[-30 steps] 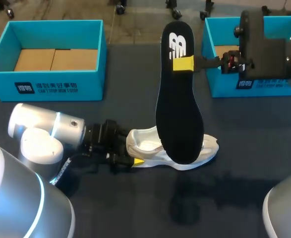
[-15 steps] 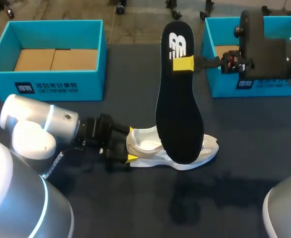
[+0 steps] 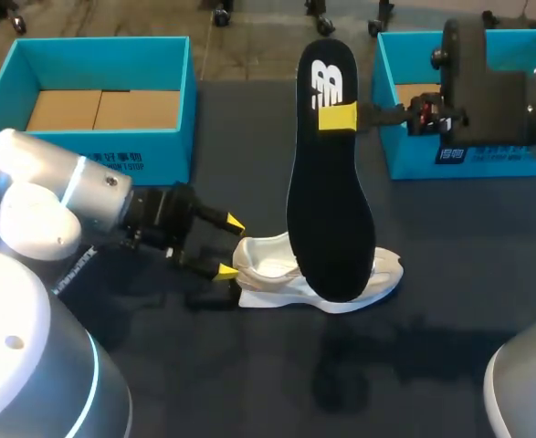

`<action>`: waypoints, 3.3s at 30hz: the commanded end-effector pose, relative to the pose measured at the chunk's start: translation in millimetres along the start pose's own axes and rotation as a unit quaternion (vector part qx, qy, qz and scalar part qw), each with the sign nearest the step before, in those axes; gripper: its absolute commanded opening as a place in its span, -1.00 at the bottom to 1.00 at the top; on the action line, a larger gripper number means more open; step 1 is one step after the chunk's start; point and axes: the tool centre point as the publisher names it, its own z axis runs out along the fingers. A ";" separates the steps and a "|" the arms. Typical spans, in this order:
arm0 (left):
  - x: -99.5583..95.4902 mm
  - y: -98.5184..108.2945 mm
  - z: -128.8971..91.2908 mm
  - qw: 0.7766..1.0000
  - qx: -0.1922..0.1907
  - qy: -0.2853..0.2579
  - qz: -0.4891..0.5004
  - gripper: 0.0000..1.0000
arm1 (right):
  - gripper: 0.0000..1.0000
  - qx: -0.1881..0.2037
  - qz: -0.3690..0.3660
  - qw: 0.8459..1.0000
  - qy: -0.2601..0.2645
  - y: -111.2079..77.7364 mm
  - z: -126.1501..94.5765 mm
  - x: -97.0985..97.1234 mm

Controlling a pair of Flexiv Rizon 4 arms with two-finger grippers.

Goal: Take the shoe out of the shoebox, open the shoe tongue, remove and reinsert the insole, then place the shoe into the shoebox

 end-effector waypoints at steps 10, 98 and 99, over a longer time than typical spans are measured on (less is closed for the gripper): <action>0.8 -5.0 -7.3 0.999 -0.024 -0.007 0.020 1.00 | -1.00 -0.001 0.000 1.000 0.000 -0.2 2.3 -0.5; -15.1 -42.1 30.7 0.883 -0.465 -0.041 -0.049 1.00 | -1.00 -0.001 0.000 1.000 0.000 -0.2 2.3 -0.5; -17.8 -41.1 32.6 0.882 -0.466 -0.042 -0.050 1.00 | -1.00 -0.001 0.000 1.000 0.000 -0.2 2.3 -0.5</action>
